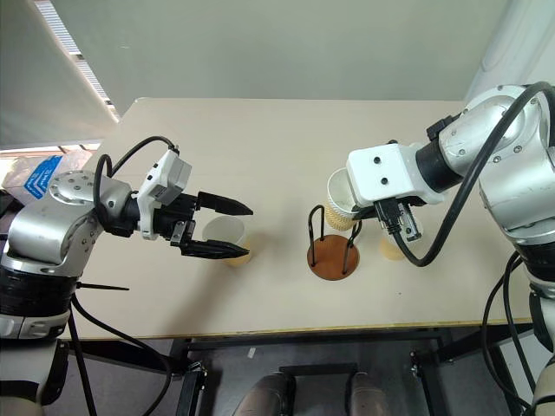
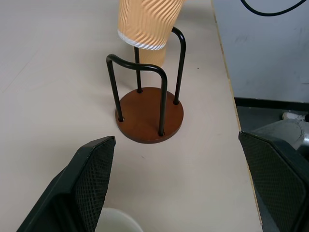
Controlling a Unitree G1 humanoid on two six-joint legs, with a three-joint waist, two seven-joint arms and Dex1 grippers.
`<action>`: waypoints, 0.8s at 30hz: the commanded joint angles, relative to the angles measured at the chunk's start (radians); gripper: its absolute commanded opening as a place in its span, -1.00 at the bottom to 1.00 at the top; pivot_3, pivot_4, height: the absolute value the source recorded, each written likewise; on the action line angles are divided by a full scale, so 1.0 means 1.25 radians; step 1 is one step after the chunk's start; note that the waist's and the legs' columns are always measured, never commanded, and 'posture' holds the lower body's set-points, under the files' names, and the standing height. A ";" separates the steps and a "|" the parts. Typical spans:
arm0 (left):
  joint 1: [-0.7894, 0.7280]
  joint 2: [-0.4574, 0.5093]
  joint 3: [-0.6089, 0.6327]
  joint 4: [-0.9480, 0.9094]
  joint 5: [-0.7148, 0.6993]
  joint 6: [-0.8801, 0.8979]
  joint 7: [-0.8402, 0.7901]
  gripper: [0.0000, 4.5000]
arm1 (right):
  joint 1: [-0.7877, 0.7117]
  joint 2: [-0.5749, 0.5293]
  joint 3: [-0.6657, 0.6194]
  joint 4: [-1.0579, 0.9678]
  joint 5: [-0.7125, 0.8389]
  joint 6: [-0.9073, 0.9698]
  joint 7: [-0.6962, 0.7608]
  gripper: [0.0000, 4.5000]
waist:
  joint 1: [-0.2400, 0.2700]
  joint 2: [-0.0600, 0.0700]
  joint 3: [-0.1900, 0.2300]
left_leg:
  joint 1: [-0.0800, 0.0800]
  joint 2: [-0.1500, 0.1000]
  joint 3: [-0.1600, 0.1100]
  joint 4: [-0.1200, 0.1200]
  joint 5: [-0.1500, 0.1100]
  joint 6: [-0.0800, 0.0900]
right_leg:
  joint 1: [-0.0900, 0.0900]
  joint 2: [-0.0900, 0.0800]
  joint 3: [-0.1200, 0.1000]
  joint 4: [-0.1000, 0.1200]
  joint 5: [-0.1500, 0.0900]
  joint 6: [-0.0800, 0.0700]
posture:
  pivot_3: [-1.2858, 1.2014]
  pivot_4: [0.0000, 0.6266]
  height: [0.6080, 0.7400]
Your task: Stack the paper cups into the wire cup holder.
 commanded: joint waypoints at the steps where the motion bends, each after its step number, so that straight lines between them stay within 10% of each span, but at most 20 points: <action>1: -0.006 0.015 0.019 -0.021 -0.004 -0.007 -0.001 1.00 | -0.007 0.009 -0.004 0.000 -0.006 0.008 -0.010 -0.81 | 0.000 0.000 0.000 | 0.000 0.000 0.000 0.000 0.000 0.000 | 0.000 0.000 0.000 0.000 0.000 0.000 | 0.03 -0.52 1.00; 11: -0.017 0.033 0.030 -0.004 0.014 -0.014 0.010 1.00 | -0.040 0.122 -0.134 -0.030 0.125 0.289 -0.142 0.61 | 0.000 0.000 0.000 | 0.000 0.000 0.000 0.000 0.000 0.000 | 0.000 0.000 0.000 0.000 0.000 0.000 | 0.03 -0.52 1.00; 17: 0.032 0.145 0.056 -0.017 0.055 -0.089 -0.031 1.00 | -0.046 0.182 -0.392 -0.079 0.301 0.577 -0.281 0.61 | 0.000 -0.001 0.000 | -0.001 0.000 0.000 -0.001 0.000 -0.001 | -0.002 0.001 0.000 -0.001 -0.002 -0.002 | 0.03 -0.52 1.00; 24: 0.067 0.188 0.004 0.025 0.129 -0.188 -0.070 1.00 | 0.108 0.078 -0.383 -0.197 0.380 0.556 -0.301 0.61 | 0.005 -0.001 -0.001 | 0.000 0.000 0.000 -0.002 -0.003 -0.002 | -0.002 0.001 0.001 0.001 -0.005 -0.008 | 0.03 -0.52 1.00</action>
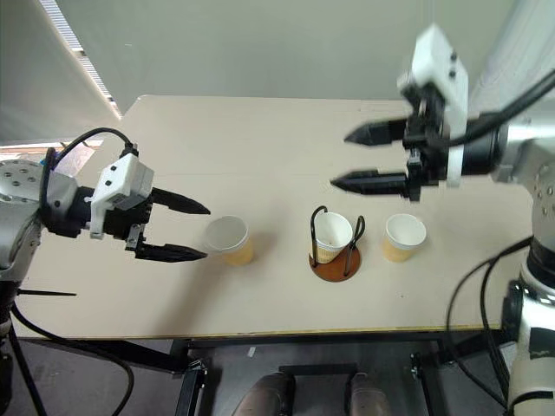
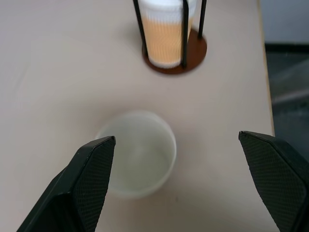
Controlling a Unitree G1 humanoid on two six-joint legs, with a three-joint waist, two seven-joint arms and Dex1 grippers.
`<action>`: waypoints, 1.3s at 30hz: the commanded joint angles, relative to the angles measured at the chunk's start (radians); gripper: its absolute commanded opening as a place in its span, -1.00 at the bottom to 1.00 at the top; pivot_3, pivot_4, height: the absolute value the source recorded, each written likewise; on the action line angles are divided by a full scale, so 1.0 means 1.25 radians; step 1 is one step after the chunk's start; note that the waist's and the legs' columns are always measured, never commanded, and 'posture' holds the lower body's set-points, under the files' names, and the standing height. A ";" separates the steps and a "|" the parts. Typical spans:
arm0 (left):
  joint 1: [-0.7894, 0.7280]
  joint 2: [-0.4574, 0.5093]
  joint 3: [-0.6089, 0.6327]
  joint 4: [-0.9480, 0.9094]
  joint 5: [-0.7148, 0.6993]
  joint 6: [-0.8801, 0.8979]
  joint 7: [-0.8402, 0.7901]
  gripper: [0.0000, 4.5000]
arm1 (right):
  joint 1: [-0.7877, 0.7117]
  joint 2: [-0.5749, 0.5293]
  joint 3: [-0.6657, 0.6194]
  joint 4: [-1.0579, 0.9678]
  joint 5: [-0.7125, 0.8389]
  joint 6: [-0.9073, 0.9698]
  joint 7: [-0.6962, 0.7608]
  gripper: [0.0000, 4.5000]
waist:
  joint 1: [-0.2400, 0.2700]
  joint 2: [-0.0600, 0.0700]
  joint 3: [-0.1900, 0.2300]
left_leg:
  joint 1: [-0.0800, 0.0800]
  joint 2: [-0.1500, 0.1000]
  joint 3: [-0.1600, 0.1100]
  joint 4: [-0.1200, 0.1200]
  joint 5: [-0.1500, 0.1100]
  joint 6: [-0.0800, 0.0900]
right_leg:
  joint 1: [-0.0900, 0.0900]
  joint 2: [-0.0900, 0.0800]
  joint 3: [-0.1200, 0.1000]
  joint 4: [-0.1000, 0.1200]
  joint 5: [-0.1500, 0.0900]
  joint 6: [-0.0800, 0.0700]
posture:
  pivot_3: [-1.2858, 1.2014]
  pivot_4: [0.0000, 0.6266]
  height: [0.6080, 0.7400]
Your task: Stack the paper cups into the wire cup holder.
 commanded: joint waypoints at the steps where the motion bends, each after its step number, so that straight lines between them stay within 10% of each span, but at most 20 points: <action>1: 0.006 0.005 -0.031 0.018 0.062 -0.085 -0.015 1.00 | 0.016 -0.041 -0.005 -0.058 0.052 -0.029 -0.003 0.61 | -0.001 0.000 0.000 | 0.000 0.000 0.000 0.000 0.000 0.000 | 0.000 0.000 0.000 0.000 0.000 0.000 | 0.03 -0.52 1.00; 19: -0.026 -0.102 -0.112 0.143 0.223 -0.285 0.013 1.00 | 0.054 -0.122 0.000 -0.071 0.184 -0.063 -0.070 0.61 | -0.002 0.000 0.000 | 0.000 0.001 0.000 -0.001 0.000 0.000 | -0.001 0.001 0.000 0.001 0.000 0.001 | 0.03 -0.52 1.00; 33: -0.045 -0.111 -0.112 0.128 0.197 -0.266 -0.045 -0.99 | 0.066 -0.155 0.010 -0.060 0.214 -0.099 -0.096 0.63 | -0.002 0.000 0.000 | 0.000 0.001 0.000 -0.001 0.000 0.000 | -0.001 0.001 0.000 0.001 -0.001 0.005 | 0.03 -0.52 1.00; 39: -0.036 -0.105 -0.108 0.113 0.186 -0.247 -0.073 -0.99 | 0.077 -0.162 0.015 -0.055 0.205 -0.120 -0.104 0.63 | -0.002 0.000 0.000 | 0.000 0.001 0.000 -0.001 0.000 0.000 | -0.001 0.001 0.000 0.001 -0.001 0.006 | 0.03 -0.52 1.00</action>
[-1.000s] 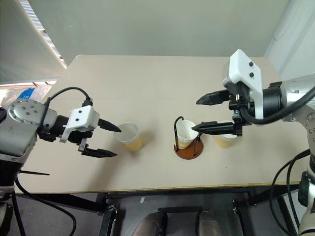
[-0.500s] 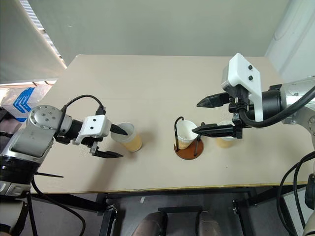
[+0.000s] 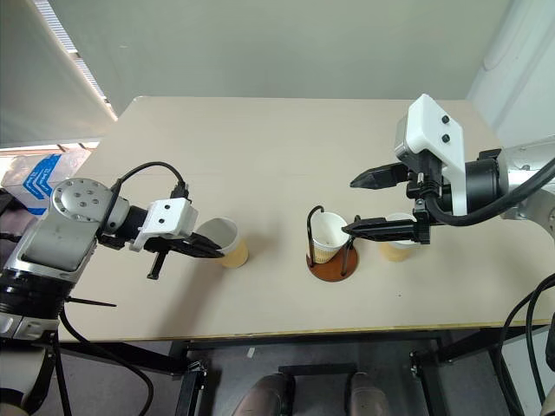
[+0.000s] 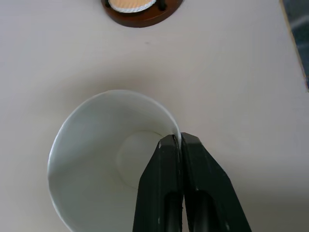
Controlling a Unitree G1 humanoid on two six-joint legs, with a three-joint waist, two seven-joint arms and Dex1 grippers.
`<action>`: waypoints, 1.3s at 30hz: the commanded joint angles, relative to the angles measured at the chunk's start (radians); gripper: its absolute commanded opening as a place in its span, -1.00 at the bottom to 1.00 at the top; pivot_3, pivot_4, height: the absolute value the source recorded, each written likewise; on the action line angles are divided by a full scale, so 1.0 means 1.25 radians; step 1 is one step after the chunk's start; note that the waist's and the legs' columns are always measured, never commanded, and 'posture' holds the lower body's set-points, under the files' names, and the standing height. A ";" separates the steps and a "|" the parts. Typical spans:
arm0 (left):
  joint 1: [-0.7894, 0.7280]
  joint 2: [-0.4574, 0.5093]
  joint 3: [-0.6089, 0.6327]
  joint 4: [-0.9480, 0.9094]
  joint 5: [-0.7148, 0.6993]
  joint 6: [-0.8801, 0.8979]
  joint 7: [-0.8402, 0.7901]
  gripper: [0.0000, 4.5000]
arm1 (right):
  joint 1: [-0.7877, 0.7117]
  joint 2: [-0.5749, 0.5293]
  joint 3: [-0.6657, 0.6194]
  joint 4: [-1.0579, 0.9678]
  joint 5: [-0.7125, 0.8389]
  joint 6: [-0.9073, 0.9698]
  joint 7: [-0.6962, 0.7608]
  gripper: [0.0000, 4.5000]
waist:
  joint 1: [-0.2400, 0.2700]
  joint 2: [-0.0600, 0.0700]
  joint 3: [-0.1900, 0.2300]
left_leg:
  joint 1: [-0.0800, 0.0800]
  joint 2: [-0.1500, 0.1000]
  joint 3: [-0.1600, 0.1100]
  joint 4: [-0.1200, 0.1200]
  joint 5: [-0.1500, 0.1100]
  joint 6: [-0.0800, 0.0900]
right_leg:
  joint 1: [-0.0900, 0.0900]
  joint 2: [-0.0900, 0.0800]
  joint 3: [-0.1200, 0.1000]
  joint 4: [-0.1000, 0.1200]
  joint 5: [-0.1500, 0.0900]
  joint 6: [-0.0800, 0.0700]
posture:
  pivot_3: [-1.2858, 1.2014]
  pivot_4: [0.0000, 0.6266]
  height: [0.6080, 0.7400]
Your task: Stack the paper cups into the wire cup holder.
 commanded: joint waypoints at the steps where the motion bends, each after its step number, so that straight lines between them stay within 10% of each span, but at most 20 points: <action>1: -0.006 0.015 0.014 -0.028 -0.022 0.022 -0.026 -0.99 | -0.003 -0.016 -0.008 0.004 0.000 -0.025 -0.012 0.63 | 0.000 0.000 0.000 | 0.000 0.000 0.000 0.000 0.000 0.000 | 0.000 0.000 0.000 0.000 0.000 0.000 | 0.03 -0.52 1.00; 16: -0.357 -0.034 -0.065 -0.063 -0.287 0.231 -0.052 -0.99 | 0.099 -0.080 -0.052 -0.048 0.075 -0.025 -0.010 0.63 | 0.007 -0.001 0.000 | -0.005 -0.002 0.000 0.006 -0.001 0.002 | 0.000 -0.003 0.000 -0.002 0.003 0.008 | 0.03 -0.52 1.00; 39: -0.626 -0.298 -0.424 0.304 -0.315 -0.125 -0.052 -0.99 | 0.234 -0.164 -0.225 -0.117 0.234 0.036 -0.153 0.63 | 0.014 0.000 0.001 | -0.008 -0.005 0.003 0.020 -0.011 0.011 | 0.006 -0.006 0.003 -0.005 0.003 0.031 | 0.03 -0.52 1.00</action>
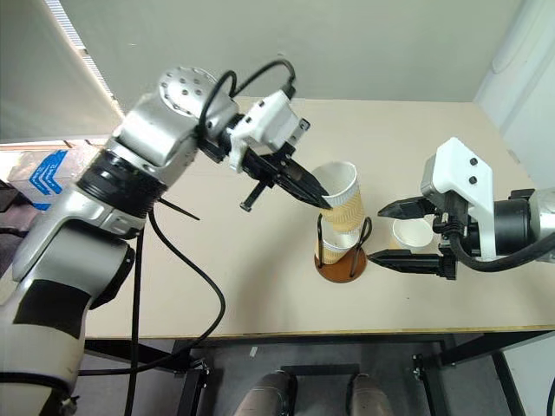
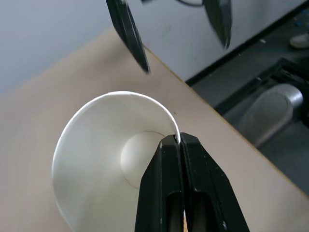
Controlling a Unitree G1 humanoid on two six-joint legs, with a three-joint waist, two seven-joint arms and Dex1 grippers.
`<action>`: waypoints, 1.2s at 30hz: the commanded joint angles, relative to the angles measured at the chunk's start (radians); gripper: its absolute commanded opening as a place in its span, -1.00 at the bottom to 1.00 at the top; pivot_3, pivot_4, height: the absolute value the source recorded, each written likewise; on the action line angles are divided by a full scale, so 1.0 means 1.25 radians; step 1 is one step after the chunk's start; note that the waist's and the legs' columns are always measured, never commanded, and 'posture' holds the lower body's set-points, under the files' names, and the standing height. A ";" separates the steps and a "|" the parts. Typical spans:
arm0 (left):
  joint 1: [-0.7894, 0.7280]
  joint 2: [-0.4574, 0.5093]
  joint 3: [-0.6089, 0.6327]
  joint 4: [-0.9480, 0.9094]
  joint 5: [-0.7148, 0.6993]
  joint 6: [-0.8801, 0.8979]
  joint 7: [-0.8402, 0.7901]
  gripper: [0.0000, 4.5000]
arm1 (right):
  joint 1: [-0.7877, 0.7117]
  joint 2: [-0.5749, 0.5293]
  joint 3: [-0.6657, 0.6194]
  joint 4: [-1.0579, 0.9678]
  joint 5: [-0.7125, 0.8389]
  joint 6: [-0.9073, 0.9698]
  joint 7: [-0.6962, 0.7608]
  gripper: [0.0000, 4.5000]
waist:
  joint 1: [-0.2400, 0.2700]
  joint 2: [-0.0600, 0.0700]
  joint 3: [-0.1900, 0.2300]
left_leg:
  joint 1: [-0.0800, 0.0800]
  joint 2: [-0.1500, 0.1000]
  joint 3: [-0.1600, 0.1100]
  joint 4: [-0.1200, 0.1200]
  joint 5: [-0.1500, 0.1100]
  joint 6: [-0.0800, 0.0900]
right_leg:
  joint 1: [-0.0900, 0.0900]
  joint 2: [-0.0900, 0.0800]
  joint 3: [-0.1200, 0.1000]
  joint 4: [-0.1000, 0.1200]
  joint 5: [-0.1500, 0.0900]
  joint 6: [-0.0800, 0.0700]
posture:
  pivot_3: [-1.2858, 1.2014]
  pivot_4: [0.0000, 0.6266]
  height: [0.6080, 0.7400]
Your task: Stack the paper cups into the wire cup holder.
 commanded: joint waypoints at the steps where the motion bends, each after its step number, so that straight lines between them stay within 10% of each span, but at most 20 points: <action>1: -0.022 -0.020 -0.018 0.037 0.027 -0.073 -0.029 -0.99 | 0.002 -0.021 -0.051 -0.010 0.030 -0.001 -0.026 0.63 | 0.001 0.000 0.000 | 0.000 0.000 0.000 0.000 0.000 0.000 | 0.000 0.000 0.000 0.000 0.000 0.001 | 0.03 -0.52 1.00; 13: -0.015 -0.067 -0.056 0.072 0.097 -0.176 -0.029 -0.99 | 0.012 -0.044 -0.052 -0.003 0.065 -0.016 -0.053 0.63 | 0.010 0.000 0.000 | -0.004 0.000 0.003 0.002 0.000 -0.002 | 0.001 -0.001 0.000 -0.009 0.002 0.006 | 0.03 -0.52 1.00; 27: -0.033 -0.064 -0.060 0.002 0.059 -0.155 -0.029 0.99 | 0.017 -0.068 -0.041 0.012 0.060 -0.032 -0.050 0.63 | 0.014 0.000 0.000 | -0.004 0.000 0.004 0.004 -0.006 0.006 | 0.001 -0.001 0.000 -0.010 0.003 0.007 | 0.03 -0.52 1.00; 36: -0.013 -0.067 0.008 0.006 0.048 -0.104 -0.029 0.99 | 0.016 -0.077 -0.020 0.028 0.020 -0.058 -0.056 0.63 | 0.014 0.000 0.000 | -0.004 0.000 0.004 0.009 -0.006 0.007 | 0.003 -0.001 0.000 -0.009 0.005 0.008 | 0.03 -0.52 1.00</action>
